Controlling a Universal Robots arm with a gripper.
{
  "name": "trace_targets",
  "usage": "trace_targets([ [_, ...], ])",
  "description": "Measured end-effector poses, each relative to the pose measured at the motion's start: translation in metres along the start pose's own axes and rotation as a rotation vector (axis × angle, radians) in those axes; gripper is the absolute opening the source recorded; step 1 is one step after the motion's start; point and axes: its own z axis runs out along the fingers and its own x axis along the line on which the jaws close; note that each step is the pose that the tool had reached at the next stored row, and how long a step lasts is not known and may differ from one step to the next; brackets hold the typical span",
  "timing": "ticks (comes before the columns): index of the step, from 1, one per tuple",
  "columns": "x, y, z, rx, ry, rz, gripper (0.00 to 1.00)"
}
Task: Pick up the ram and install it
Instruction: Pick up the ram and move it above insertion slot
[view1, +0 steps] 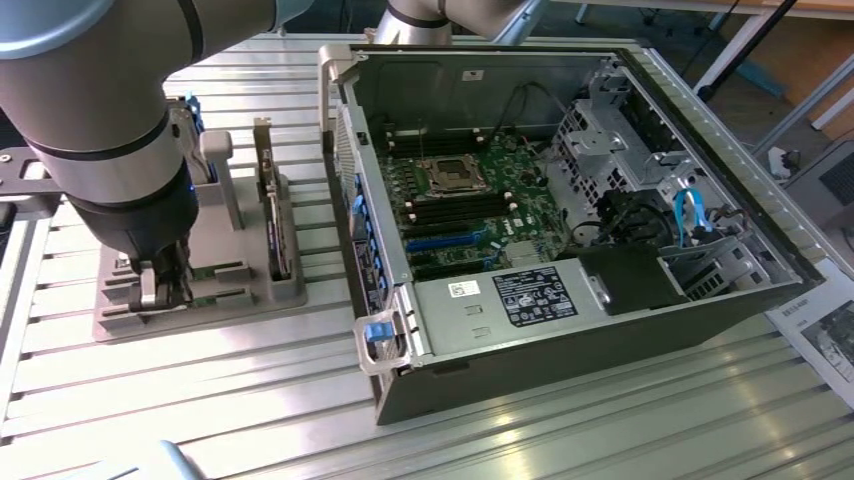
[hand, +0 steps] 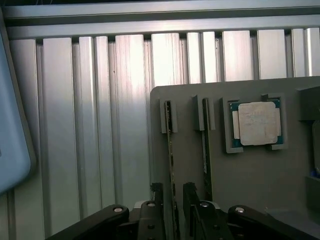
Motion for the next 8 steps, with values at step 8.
trace_targets([
  [8, 0.0, -0.0008, 0.0079, 0.0, 0.0, 0.0, 0.3],
])
